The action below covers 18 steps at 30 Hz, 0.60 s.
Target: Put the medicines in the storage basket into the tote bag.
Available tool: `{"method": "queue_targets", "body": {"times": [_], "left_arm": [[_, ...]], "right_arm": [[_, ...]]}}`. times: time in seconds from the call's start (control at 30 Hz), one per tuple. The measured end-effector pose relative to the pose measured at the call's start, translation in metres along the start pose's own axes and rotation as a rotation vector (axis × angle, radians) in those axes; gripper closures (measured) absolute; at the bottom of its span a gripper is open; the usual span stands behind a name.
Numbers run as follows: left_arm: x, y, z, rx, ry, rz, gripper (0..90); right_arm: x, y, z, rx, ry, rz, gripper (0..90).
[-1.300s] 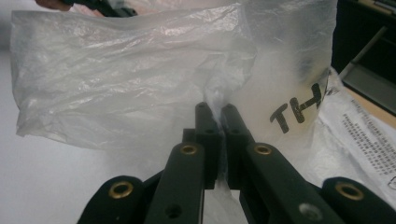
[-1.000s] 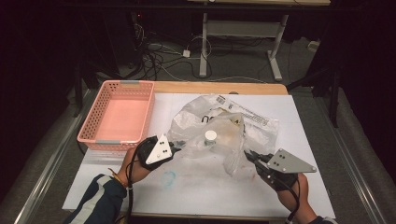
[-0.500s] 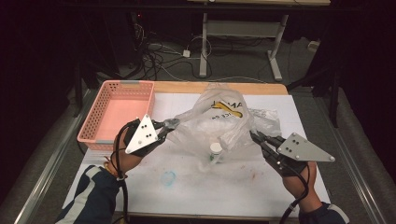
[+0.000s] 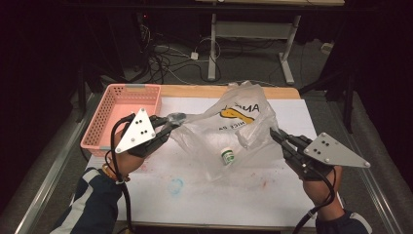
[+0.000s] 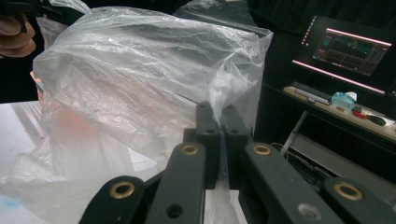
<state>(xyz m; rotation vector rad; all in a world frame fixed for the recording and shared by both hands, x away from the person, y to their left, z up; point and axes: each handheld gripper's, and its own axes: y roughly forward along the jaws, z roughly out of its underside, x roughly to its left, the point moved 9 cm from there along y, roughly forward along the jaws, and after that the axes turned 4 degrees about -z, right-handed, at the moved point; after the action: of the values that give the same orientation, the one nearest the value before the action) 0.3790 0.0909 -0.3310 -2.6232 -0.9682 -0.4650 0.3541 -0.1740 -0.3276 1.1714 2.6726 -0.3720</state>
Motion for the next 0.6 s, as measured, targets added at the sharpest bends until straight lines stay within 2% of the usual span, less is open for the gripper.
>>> {"method": "queue_targets", "body": {"times": [0.07, 0.17, 0.27, 0.4, 0.47, 0.53, 0.6], "left_arm": [[-0.004, 0.008, 0.008, 0.006, -0.014, 0.013, 85.7], [-0.014, 0.022, 0.022, 0.035, -0.042, 0.063, 85.7], [-0.026, 0.040, 0.038, 0.072, -0.020, 0.088, 85.7], [-0.045, 0.068, 0.060, 0.104, -0.060, 0.142, 85.7], [-0.055, 0.085, 0.075, 0.145, -0.061, 0.167, 85.6], [-0.064, 0.100, 0.088, 0.186, -0.047, 0.171, 85.6], [-0.071, 0.113, 0.097, 0.187, -0.103, 0.196, 85.6]], "right_arm": [[-0.001, 0.006, 0.007, 0.017, 0.013, 0.000, 90.0], [-0.002, 0.014, 0.020, 0.047, 0.027, -0.002, 90.0], [-0.004, 0.022, 0.033, 0.071, 0.050, -0.005, 90.0], [-0.006, 0.034, 0.056, 0.122, 0.069, -0.008, 90.0], [-0.005, 0.040, 0.068, 0.152, 0.070, -0.010, 90.0], [-0.005, 0.046, 0.078, 0.175, 0.085, -0.017, 90.0], [-0.006, 0.051, 0.090, 0.202, 0.091, -0.012, 90.0]]}}
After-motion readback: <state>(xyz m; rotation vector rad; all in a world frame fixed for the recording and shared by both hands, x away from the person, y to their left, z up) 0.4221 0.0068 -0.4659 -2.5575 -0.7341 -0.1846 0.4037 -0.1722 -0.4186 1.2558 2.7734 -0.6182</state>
